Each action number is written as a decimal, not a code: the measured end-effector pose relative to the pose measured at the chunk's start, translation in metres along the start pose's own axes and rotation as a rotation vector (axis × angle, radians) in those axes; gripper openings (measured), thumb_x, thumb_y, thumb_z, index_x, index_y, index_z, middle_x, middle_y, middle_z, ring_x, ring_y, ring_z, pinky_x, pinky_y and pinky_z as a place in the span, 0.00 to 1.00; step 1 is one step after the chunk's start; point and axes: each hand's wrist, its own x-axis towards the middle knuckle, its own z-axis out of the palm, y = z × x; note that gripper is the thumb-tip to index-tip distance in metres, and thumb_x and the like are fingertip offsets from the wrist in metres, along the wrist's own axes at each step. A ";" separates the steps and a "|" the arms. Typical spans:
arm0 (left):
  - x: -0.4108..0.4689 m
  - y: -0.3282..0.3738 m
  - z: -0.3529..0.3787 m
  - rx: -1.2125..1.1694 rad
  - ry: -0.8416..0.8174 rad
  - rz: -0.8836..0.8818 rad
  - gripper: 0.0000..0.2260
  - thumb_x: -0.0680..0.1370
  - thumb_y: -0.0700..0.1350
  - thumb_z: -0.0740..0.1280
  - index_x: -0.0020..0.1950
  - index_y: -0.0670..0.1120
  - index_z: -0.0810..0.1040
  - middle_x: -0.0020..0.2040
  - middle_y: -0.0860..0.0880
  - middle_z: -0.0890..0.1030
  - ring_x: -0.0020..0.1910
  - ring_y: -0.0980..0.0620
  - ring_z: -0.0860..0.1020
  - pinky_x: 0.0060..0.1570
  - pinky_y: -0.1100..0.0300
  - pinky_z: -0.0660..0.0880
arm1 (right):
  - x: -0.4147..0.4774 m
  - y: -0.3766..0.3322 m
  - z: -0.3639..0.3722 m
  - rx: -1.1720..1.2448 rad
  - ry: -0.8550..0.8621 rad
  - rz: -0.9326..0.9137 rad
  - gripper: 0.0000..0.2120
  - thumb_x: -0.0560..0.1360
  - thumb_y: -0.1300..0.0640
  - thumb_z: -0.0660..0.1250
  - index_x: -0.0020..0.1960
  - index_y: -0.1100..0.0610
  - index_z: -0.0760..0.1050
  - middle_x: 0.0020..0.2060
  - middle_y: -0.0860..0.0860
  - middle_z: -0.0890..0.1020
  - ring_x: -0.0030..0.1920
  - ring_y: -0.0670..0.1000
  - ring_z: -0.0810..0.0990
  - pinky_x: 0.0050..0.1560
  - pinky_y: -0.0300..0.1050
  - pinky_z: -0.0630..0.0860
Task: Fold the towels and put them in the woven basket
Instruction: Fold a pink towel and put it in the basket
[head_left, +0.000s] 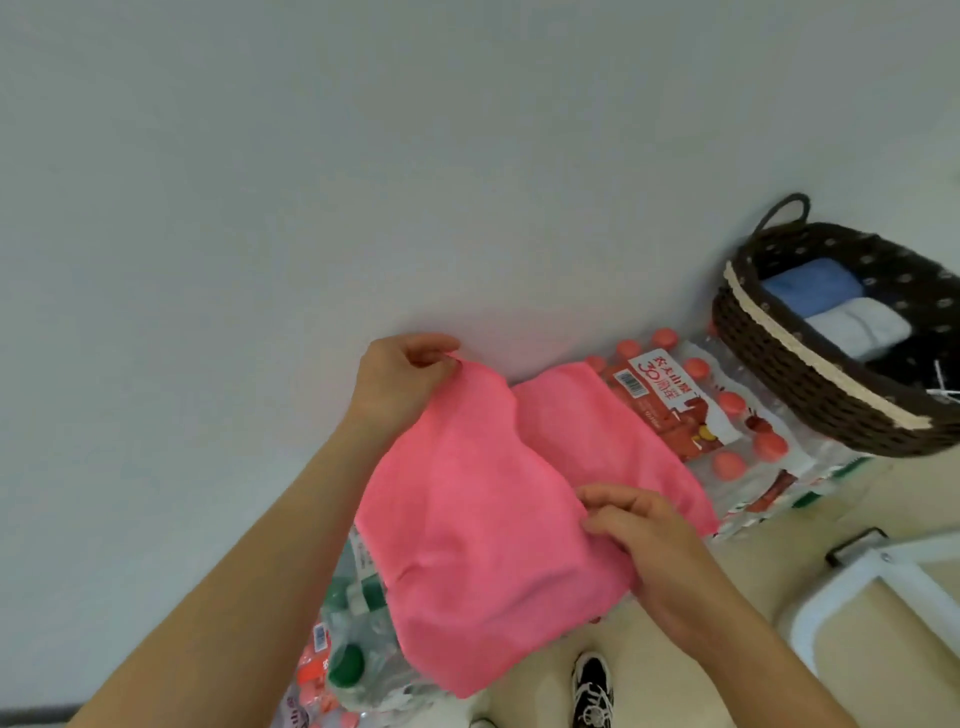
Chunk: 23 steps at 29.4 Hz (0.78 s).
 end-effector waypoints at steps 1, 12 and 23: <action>0.007 0.008 0.016 0.066 -0.010 0.060 0.09 0.73 0.37 0.71 0.49 0.48 0.84 0.43 0.54 0.83 0.41 0.62 0.80 0.49 0.70 0.74 | 0.001 0.000 -0.013 0.007 0.030 0.009 0.09 0.66 0.67 0.65 0.40 0.60 0.83 0.32 0.49 0.81 0.34 0.45 0.75 0.34 0.38 0.68; 0.063 0.000 0.156 0.682 -0.185 0.328 0.07 0.77 0.42 0.64 0.51 0.46 0.81 0.50 0.45 0.83 0.50 0.43 0.80 0.50 0.55 0.72 | 0.043 0.017 -0.124 -0.512 0.369 -0.090 0.10 0.70 0.65 0.65 0.37 0.52 0.78 0.26 0.44 0.75 0.27 0.42 0.69 0.32 0.42 0.65; 0.004 0.043 0.176 0.447 -0.575 0.472 0.19 0.68 0.37 0.67 0.57 0.50 0.81 0.47 0.56 0.80 0.39 0.63 0.73 0.42 0.65 0.71 | 0.052 0.015 -0.139 -0.326 0.277 -0.209 0.11 0.71 0.64 0.72 0.42 0.47 0.81 0.36 0.43 0.83 0.37 0.41 0.79 0.39 0.33 0.74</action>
